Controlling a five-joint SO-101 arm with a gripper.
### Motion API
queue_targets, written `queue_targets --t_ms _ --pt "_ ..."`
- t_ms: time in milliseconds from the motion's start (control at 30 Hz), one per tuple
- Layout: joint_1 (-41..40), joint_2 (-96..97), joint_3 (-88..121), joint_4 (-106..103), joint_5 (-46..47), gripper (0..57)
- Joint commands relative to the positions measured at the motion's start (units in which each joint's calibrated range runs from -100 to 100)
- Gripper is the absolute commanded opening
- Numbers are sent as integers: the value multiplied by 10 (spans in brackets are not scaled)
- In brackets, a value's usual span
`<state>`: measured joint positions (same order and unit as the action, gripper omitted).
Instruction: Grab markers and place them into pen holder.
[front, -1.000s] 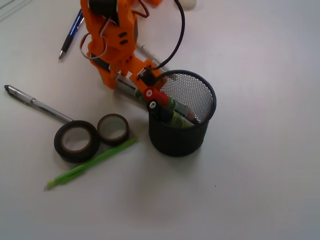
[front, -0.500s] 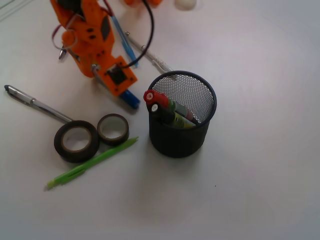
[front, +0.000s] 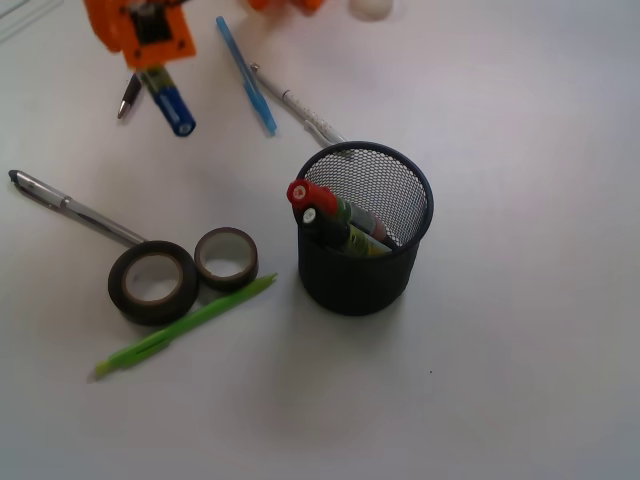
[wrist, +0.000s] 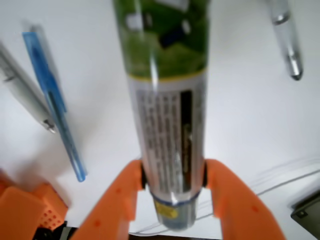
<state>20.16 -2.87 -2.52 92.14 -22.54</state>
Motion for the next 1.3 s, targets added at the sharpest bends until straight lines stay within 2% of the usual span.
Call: queue_targets --t_ms 0,200,333,467,733,933,1267 --pt "-32 -108 -11 10 -47 6" --pt "-179 -205 -10 -38 -174 6" --pt "-291 -211 29 -233 -238 6" --pt "-344 -209 139 -445 -268 6" --pt "-352 -221 348 -770 -285 6" --pt "-344 -213 461 -926 -318 6" --pt "-334 -89 414 -996 -318 6"
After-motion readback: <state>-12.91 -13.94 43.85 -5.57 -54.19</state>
